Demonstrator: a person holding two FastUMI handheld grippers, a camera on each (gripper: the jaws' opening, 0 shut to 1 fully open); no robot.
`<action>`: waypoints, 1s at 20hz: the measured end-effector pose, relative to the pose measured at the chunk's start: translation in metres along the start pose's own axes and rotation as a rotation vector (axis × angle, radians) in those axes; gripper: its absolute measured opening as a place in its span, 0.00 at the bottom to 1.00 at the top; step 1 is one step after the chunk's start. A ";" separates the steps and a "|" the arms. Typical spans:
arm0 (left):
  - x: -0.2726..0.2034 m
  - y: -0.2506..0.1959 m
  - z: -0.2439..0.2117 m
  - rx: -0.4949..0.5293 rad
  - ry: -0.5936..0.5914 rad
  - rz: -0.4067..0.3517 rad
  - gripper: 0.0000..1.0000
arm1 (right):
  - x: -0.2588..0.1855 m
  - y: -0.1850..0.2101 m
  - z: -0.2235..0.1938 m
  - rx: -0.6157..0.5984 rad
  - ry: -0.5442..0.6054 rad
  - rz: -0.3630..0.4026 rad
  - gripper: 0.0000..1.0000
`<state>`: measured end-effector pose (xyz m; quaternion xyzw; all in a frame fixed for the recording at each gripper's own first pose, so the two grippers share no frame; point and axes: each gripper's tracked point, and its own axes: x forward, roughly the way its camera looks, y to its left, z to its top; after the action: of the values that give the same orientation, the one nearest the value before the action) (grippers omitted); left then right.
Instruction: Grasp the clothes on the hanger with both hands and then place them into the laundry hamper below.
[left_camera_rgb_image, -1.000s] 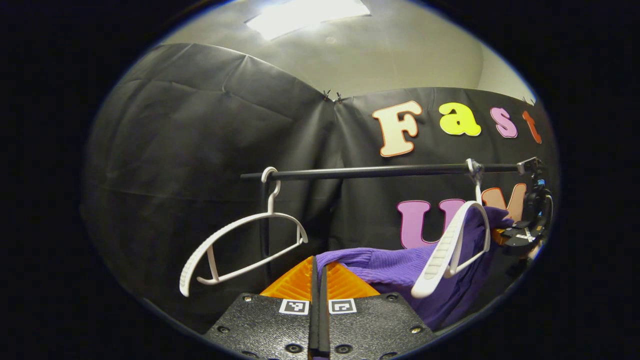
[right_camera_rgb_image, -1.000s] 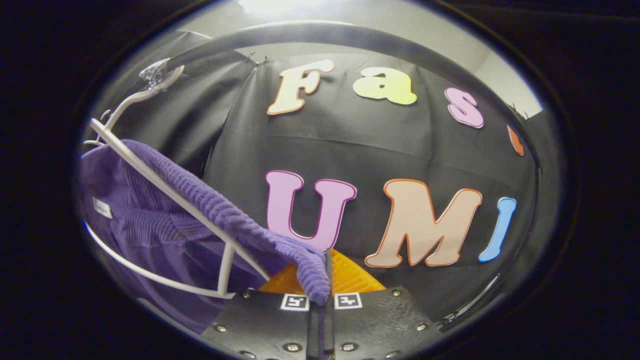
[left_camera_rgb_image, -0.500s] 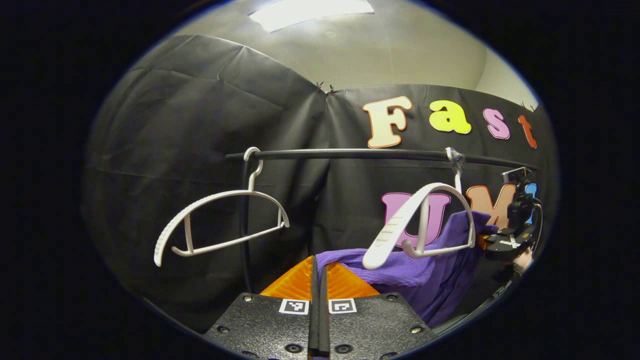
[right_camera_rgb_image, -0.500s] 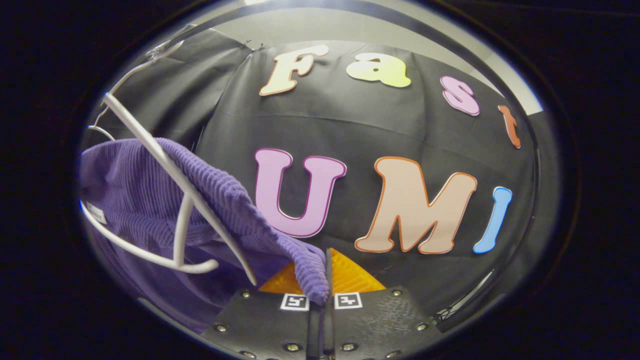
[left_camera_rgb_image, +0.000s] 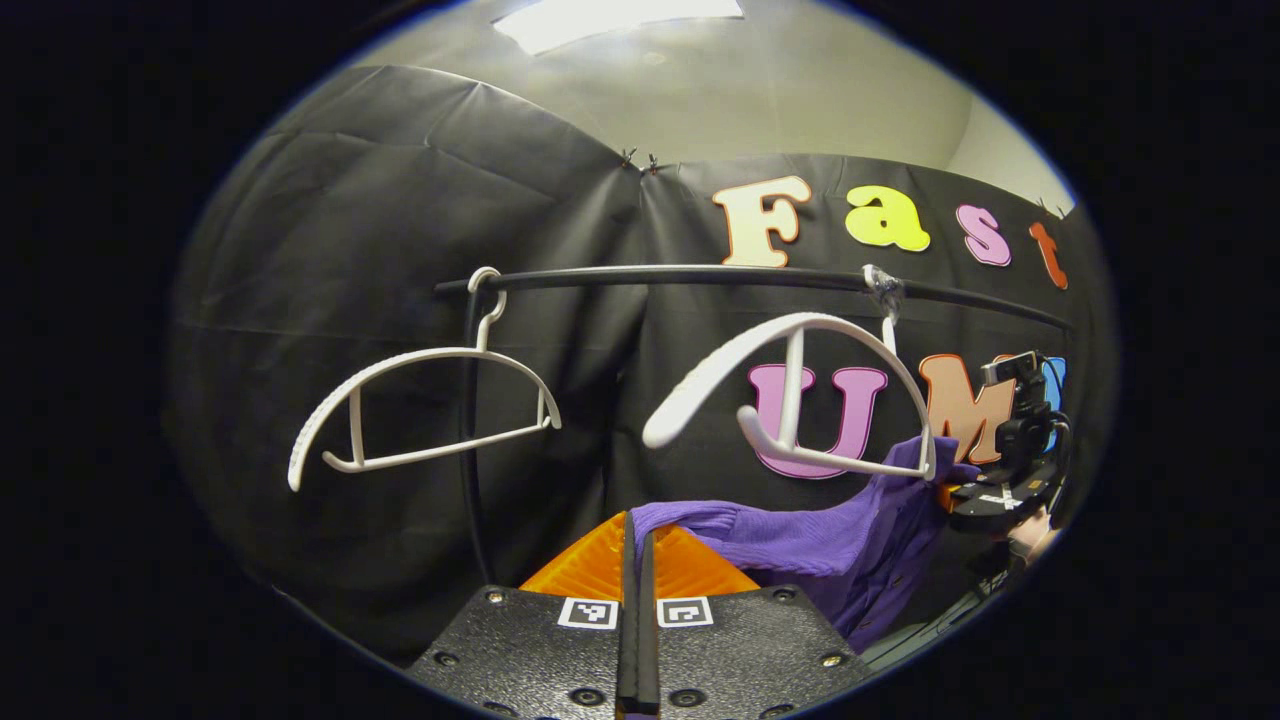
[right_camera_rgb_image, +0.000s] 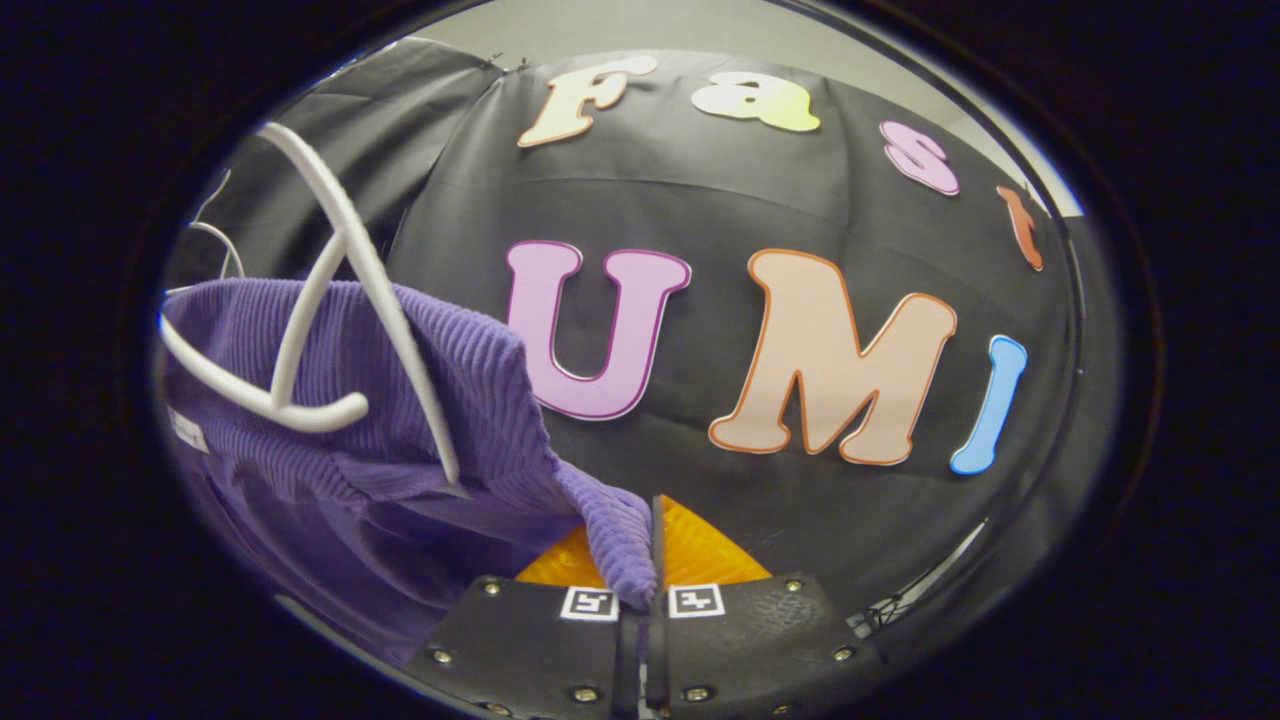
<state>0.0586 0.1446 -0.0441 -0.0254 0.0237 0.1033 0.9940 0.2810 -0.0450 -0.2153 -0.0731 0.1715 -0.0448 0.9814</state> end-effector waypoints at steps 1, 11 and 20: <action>-0.001 0.001 -0.003 -0.002 0.007 0.003 0.00 | -0.001 0.000 -0.003 -0.003 0.006 0.002 0.04; -0.006 0.011 -0.021 -0.009 0.049 0.035 0.00 | -0.011 0.014 -0.043 -0.031 0.069 0.034 0.04; -0.012 0.026 -0.040 -0.006 0.093 0.078 0.00 | -0.026 0.038 -0.073 -0.043 0.121 0.090 0.04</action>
<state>0.0399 0.1655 -0.0843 -0.0322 0.0704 0.1406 0.9870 0.2337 -0.0142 -0.2802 -0.0834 0.2344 -0.0011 0.9686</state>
